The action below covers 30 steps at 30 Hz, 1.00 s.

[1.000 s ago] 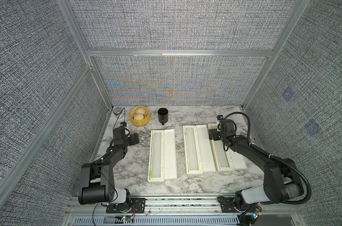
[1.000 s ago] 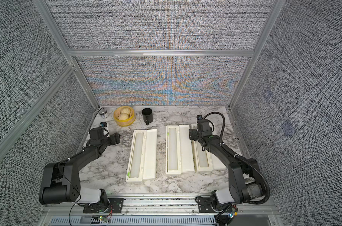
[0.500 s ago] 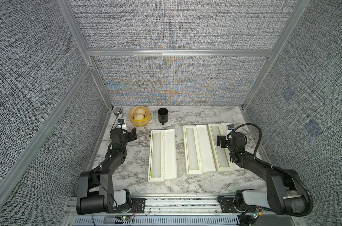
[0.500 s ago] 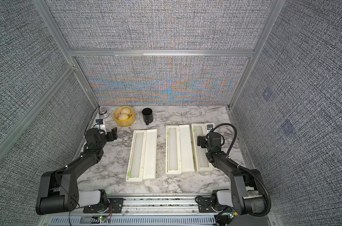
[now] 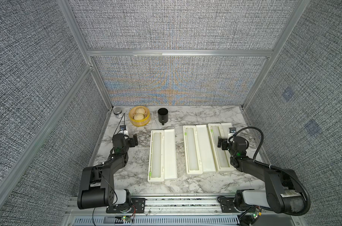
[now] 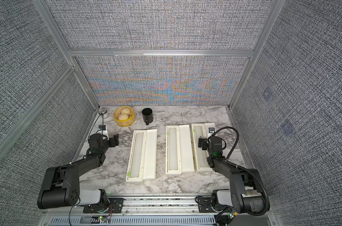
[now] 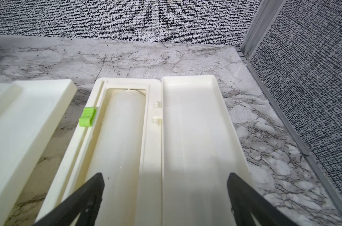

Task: Put plastic wrap rolls into dispensers
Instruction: Reset both arms

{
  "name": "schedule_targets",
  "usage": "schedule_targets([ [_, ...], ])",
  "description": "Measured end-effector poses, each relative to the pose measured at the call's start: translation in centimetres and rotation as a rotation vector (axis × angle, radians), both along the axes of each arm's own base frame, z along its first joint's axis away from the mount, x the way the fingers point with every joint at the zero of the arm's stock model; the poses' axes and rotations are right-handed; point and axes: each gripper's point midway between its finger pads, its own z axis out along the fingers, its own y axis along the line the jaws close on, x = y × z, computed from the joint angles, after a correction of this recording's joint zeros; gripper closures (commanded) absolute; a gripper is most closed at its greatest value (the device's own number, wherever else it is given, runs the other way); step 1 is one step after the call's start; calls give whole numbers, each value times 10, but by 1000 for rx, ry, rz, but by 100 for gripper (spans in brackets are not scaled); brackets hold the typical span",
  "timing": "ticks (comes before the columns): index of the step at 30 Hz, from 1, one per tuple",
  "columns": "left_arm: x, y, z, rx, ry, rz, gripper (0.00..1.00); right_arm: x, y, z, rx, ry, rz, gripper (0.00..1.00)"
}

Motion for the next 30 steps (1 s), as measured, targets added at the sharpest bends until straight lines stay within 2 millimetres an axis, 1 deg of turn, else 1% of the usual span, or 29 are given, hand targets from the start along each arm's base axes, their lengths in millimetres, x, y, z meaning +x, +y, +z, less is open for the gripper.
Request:
schedule_targets([
  [1, -1, -4, -9, 7, 5, -11, 16, 0, -1, -5, 3, 3, 0, 1],
  [2, -1, -9, -15, 15, -1, -31, 15, 3, 1, -6, 8, -11, 11, 1],
  [4, -3, -18, -23, 20, 1, -61, 13, 9, 2, -8, 7, -45, 20, 1],
  [6, 2, -14, -13, 34, -28, -39, 11, 16, 3, -7, 16, -83, 30, 1],
  [7, 7, -12, -3, 40, -58, -27, 0, 20, 4, -6, 18, -73, 34, 1],
  [8, 11, -10, 5, 47, -88, -18, 0, 26, 5, -3, 20, -69, 38, 1],
  [9, 12, -11, 7, 49, -99, -19, 0, 28, 5, -2, 16, -75, 44, 1],
  [15, 10, -9, 5, 54, -97, -5, 0, 27, 4, -6, 17, -61, 47, 1],
  [30, 8, -8, 3, 57, -93, 2, 0, 29, 5, -5, 13, -50, 49, 1],
])
